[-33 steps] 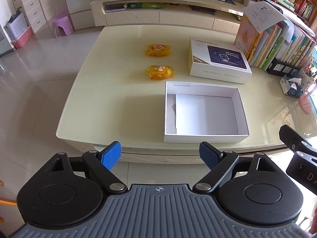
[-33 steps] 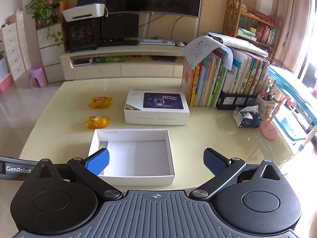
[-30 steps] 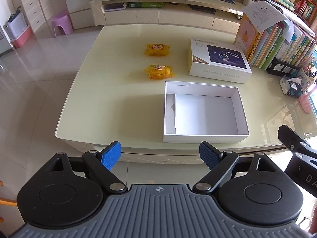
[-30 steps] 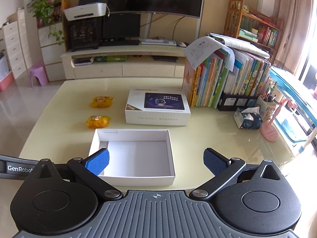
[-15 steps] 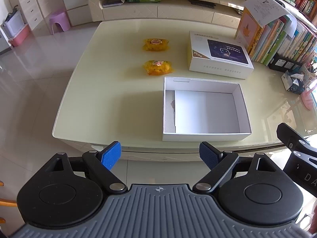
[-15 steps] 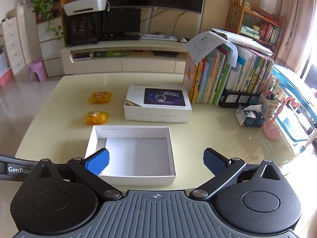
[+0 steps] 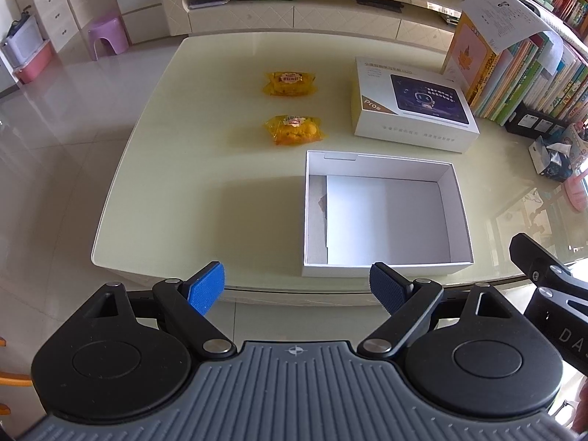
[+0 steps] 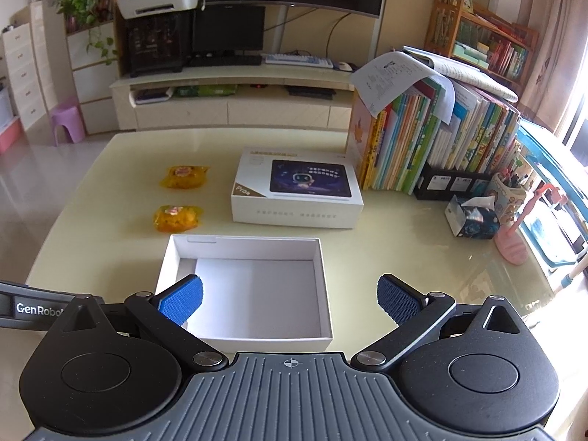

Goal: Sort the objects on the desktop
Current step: 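Move the right gripper toward the yellow bread packets on the table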

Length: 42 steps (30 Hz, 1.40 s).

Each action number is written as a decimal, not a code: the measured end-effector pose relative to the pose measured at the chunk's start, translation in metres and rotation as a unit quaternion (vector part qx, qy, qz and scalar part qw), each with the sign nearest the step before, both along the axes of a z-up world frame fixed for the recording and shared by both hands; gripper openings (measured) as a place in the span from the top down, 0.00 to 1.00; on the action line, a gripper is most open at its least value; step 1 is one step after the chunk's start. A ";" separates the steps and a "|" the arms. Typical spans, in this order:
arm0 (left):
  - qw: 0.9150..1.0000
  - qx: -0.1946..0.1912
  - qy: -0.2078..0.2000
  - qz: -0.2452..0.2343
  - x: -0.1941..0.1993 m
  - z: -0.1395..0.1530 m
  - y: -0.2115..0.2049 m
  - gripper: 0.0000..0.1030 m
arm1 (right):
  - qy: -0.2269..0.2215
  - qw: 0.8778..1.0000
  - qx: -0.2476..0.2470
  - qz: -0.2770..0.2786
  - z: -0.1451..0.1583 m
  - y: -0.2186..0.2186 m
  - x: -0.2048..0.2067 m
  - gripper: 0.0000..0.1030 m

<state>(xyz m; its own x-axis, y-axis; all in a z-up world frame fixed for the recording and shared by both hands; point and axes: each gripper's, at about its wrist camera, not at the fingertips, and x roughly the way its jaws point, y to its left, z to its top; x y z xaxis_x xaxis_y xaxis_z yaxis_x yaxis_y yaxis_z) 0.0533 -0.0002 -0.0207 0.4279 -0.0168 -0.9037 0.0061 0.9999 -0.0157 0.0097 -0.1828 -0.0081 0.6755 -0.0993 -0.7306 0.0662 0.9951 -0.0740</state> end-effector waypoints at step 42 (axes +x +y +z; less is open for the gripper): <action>1.000 0.007 -0.003 -0.008 0.087 -0.041 -0.009 0.00 | 0.025 0.998 0.049 0.010 -0.032 0.003 0.096 0.00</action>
<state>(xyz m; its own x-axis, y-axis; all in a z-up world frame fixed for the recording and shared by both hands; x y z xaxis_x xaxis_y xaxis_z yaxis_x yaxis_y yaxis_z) 0.1404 -0.0094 -0.0615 0.4332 -0.0110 -0.9012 0.0217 0.9998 -0.0018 0.1055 -0.1803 -0.0405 0.6392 -0.0126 -0.7689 0.0444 0.9988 0.0206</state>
